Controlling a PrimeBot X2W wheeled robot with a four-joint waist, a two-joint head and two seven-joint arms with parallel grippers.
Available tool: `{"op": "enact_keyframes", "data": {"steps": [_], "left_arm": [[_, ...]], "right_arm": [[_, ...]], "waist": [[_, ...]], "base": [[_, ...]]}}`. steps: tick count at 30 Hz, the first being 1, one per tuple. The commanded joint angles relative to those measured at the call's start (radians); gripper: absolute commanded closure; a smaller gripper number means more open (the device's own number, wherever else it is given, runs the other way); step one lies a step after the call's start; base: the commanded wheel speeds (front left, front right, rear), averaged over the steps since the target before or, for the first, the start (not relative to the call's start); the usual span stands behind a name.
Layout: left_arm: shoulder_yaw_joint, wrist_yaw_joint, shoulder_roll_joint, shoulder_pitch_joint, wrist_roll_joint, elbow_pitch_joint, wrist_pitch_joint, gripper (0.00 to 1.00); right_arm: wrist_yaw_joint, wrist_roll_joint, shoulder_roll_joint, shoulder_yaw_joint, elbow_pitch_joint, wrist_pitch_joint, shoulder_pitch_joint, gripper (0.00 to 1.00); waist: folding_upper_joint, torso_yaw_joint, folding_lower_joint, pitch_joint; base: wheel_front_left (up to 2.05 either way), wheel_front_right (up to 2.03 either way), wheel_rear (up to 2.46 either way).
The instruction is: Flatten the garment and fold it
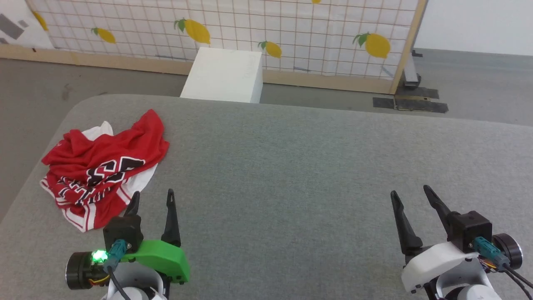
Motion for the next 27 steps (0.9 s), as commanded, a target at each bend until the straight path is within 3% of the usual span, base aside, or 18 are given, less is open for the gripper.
{"op": "enact_keyframes", "data": {"steps": [1, 27], "left_arm": [[-0.001, 0.007, 0.004, -0.008, -0.019, 0.003, -0.012, 0.0], [0.013, 0.042, 0.001, 0.004, -0.048, 0.024, -0.065, 0.0]], "right_arm": [[0.0, 0.007, 0.001, 0.003, 0.005, -0.013, -0.019, 0.0], [-0.001, 0.027, 0.001, 0.027, 0.03, -0.05, -0.033, 0.0]], "waist": [[0.0, 0.016, 0.0, 0.001], [0.0, 0.143, 0.0, -0.001]], "base": [[0.0, 0.0, 0.0], [0.0, 0.0, 0.0]]}}
